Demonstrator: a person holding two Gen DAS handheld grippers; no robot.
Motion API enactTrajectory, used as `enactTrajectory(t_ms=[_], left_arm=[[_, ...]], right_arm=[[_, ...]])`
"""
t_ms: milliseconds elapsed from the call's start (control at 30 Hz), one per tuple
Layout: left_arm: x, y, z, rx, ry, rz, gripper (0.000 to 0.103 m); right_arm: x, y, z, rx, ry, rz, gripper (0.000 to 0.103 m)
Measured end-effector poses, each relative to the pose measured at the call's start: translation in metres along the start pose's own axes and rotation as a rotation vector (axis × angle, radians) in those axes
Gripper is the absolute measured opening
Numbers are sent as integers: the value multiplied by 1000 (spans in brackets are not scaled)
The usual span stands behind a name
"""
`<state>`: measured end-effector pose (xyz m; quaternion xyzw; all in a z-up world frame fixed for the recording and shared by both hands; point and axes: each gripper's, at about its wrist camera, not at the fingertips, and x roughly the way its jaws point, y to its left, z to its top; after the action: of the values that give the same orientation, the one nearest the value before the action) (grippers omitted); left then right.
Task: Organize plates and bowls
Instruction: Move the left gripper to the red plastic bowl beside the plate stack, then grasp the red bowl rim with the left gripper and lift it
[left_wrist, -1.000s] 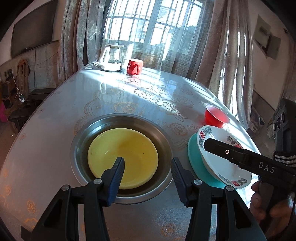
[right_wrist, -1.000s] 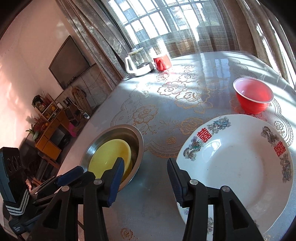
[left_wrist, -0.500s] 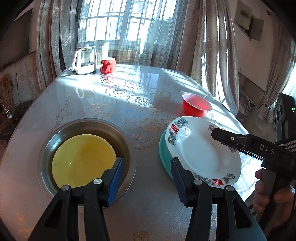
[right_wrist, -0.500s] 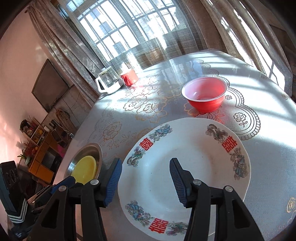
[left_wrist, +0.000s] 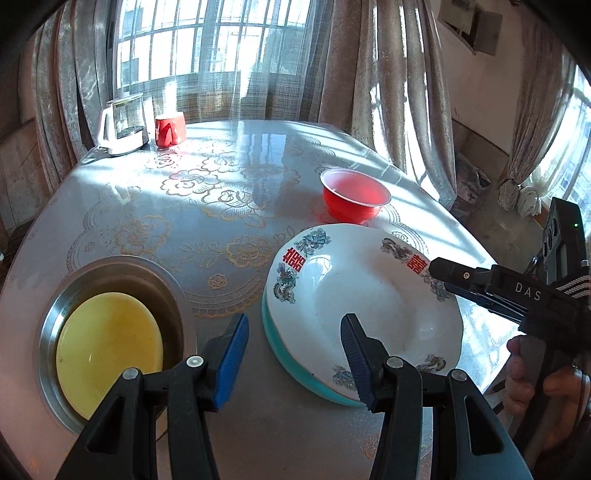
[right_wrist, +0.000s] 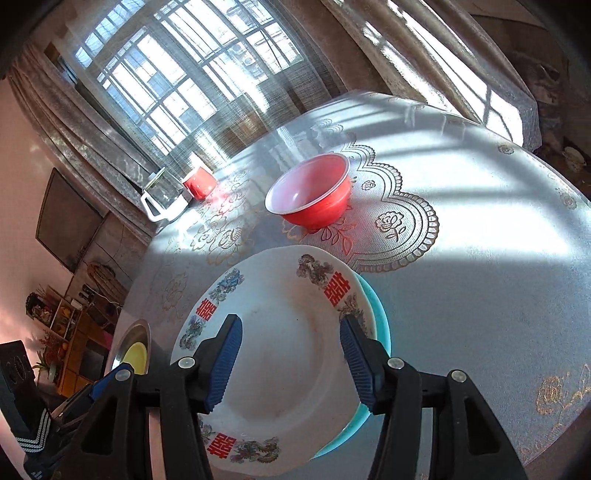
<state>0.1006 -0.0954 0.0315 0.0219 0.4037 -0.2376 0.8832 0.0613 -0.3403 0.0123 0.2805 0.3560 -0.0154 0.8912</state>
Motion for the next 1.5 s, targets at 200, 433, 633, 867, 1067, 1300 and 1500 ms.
enactTrajectory(t_ms=[200,433,633,867,1067,1300,1500], left_arm=[[12,-11,12,12,9,-26,53],[20,-16,30,11,4,-29,53],[33,-12,47,-6,27,-20,53],[52,-1,70,-72,31,-65,52],[80,-1,92,-120,54,-147,32],[116,-8,126,-170,79,-200,34],[154,-12,151,-231,125,-243,43]], right_arm=[[-5,-10,2,11,-14,21,56],[-11,-19,16,36,-34,39,56],[-8,-29,31,60,-33,34,56],[5,-25,60,42,-27,29,56],[32,-28,84,54,-12,21,56],[63,-35,109,77,7,-12,39],[92,-41,129,103,43,-37,39]])
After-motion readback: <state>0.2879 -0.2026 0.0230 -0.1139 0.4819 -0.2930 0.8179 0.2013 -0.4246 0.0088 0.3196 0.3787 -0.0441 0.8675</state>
